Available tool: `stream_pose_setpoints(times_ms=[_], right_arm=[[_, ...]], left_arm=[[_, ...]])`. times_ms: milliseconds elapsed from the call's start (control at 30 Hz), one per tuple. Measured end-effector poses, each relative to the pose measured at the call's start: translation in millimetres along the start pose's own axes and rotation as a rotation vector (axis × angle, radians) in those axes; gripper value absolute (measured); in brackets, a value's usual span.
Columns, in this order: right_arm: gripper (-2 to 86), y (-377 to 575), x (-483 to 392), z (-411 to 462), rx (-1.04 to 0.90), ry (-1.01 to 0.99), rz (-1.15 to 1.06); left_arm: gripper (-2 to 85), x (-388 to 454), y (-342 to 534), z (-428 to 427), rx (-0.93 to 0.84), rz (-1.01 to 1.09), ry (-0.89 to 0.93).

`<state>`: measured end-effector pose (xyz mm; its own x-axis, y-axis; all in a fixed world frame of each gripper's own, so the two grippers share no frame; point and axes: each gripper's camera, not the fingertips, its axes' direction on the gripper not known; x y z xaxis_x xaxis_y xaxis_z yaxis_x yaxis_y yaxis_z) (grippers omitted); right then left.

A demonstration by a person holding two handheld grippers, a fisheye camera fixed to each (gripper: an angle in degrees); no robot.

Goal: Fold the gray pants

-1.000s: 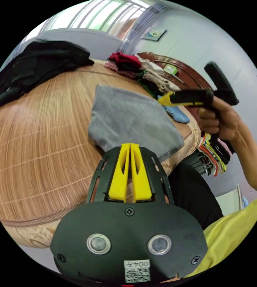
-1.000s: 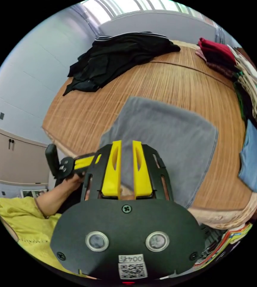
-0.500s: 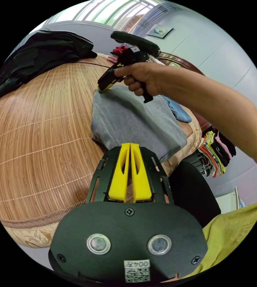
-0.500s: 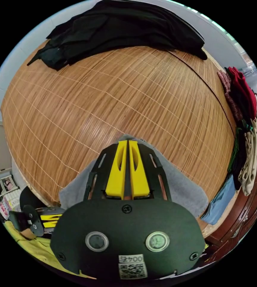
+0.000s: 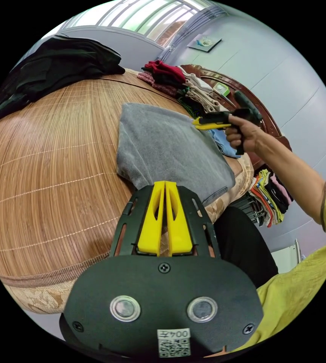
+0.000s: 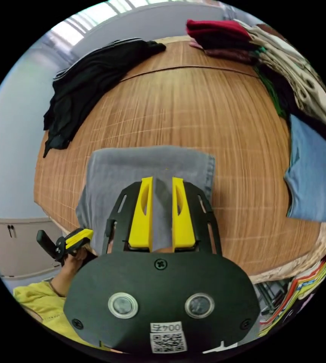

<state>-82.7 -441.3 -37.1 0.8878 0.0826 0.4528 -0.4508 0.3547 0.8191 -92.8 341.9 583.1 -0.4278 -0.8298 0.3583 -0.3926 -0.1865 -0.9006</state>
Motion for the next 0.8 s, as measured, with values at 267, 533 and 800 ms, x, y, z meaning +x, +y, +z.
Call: stream_pose_setpoints(times_ms=[267,533,800], right_arm=[[8.7,104.7,-14.4,-23.3,-0.181,0.047,-0.14],[8.6,129.7,3.3,9.9,-0.224,0.05,-0.085],[8.6,112.2,-16.9,21.0,-0.345,0.168,-0.161]], left_arm=[[0.2,48.5,-8.1,-1.9,0.009,0.118,-0.17],[0.2,93.3,-33.8,31.6,-0.177,0.176,-0.303],[0.2,140.0,-68.2,82.6,-0.381,0.261,-0.407]])
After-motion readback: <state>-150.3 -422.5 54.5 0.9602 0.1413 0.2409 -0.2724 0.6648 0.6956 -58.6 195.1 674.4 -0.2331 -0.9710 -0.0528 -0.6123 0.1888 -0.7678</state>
